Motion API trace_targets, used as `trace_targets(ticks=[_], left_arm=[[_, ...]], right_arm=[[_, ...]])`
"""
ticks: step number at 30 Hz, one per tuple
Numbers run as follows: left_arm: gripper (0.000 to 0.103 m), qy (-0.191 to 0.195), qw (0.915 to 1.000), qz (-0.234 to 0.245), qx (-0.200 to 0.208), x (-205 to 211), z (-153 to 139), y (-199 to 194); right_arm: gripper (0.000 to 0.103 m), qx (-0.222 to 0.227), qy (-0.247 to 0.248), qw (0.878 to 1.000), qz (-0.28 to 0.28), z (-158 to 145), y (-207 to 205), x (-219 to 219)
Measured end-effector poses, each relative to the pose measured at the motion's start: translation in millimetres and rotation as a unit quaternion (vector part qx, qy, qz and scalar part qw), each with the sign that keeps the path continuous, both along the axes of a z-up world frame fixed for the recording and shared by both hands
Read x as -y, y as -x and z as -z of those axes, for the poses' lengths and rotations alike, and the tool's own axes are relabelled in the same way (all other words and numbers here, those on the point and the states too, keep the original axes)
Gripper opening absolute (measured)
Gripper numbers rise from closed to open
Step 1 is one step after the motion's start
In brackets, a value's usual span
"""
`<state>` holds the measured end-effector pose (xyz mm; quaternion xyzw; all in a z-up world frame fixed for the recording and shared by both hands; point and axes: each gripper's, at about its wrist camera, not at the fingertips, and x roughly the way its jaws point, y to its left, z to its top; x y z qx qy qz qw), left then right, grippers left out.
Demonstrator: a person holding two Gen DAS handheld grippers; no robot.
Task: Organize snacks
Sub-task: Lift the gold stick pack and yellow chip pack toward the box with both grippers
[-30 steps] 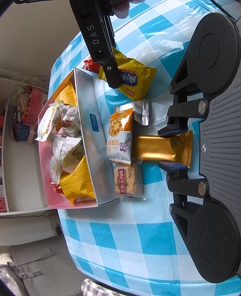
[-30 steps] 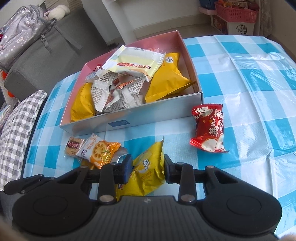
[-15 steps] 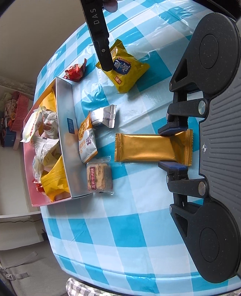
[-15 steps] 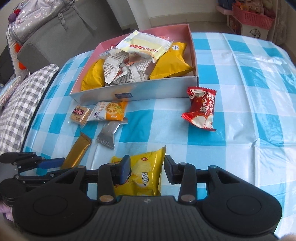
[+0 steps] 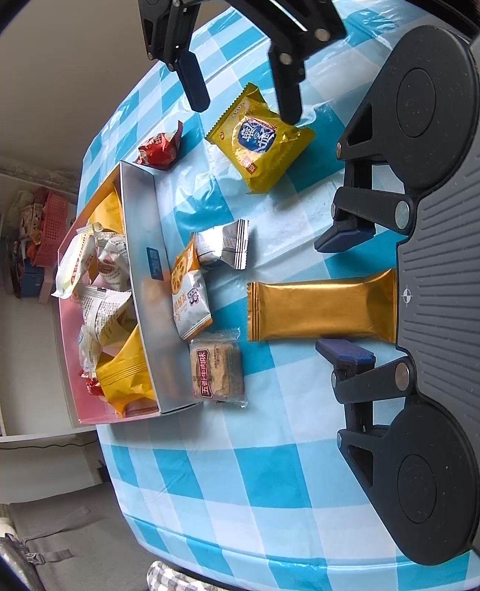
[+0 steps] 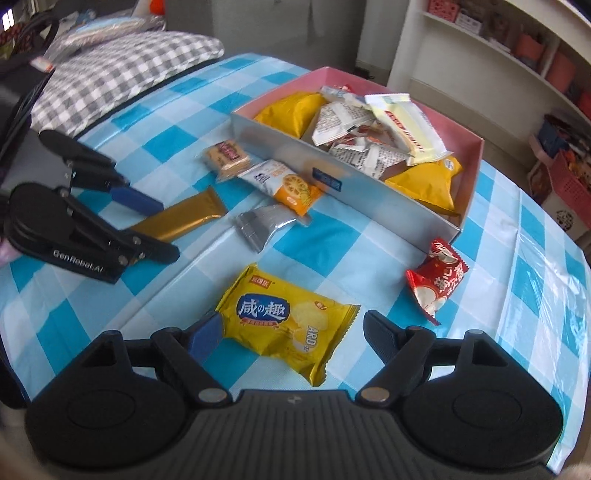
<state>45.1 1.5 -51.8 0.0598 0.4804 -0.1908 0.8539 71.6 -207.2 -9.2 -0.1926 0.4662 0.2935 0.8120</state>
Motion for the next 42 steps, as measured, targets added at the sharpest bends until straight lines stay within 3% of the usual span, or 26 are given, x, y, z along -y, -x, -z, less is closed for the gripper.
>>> trace_targets(ticks=[10,19,21,26,34,42], left_arm=[[0.051,-0.017,0.9997,-0.010,0.015,4,4,-3],[0.046,-0.024,0.9992,-0.024,0.021,2,5,-9],[0.043,-0.030,0.9990,-0.023,0.024,2,5,-9],[0.028,-0.031,0.9988,-0.033,0.021,-2,3,-10],[0.026,-0.021,0.9987,-0.037,0.026,-4,-8,-9],[0.026,-0.002,0.9974,-0.044,0.056,-5,-36,-7]], right_arm=[[0.083,0.033,0.081,0.995,-0.051,27,1,-30],[0.071,0.018,0.048,0.998,-0.038,30,-8,-31],[0.061,0.009,0.038,0.999,-0.036,30,-10,-31],[0.048,0.007,0.032,0.999,-0.038,28,-10,-32],[0.046,0.026,0.039,0.998,-0.038,24,-9,-35],[0.046,0.051,0.003,0.999,-0.011,-1,-13,-24]])
